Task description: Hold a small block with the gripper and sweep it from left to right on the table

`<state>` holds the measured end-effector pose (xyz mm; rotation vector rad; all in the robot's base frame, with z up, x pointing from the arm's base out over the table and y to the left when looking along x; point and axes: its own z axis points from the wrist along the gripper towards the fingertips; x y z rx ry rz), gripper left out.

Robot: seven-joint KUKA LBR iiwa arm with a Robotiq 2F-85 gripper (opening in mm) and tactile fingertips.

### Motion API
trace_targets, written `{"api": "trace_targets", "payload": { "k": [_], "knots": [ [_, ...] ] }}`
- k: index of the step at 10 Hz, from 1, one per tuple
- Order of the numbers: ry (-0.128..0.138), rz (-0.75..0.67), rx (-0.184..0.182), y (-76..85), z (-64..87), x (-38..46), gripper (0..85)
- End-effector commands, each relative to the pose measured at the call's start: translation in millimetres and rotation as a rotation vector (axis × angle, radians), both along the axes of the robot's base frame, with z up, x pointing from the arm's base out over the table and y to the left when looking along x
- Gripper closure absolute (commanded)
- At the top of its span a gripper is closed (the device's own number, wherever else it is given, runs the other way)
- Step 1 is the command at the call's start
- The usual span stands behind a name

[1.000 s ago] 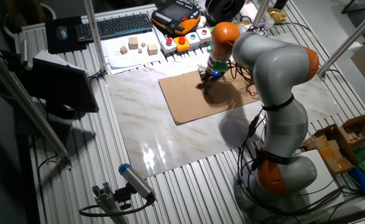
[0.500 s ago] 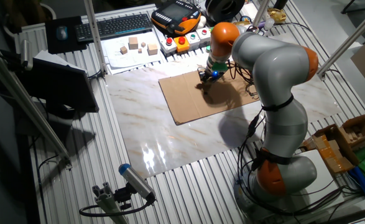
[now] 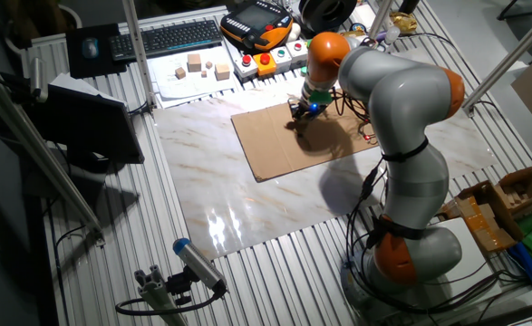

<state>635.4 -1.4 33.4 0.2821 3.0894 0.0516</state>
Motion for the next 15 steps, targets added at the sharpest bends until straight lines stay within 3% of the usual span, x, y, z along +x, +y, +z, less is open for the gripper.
{"api": "trace_targets", "payload": {
  "k": [1, 5, 7, 11, 13, 15],
  "knots": [
    [0.0, -0.002, -0.009, 0.0, -0.1, 0.0, 84.3],
    [-0.017, -0.004, -0.008, 0.0, -0.1, 0.0, 84.3],
    [-0.02, -0.013, -0.044, 0.0, -0.1, 0.0, 84.3],
    [-0.012, -0.025, -0.044, 0.0, -0.1, 0.0, 84.3],
    [-0.025, -0.004, -0.043, 0.0, -0.1, 0.0, 84.3],
    [-0.013, 0.013, -0.03, 0.0, -0.1, 0.0, 84.3]
  ]
}}
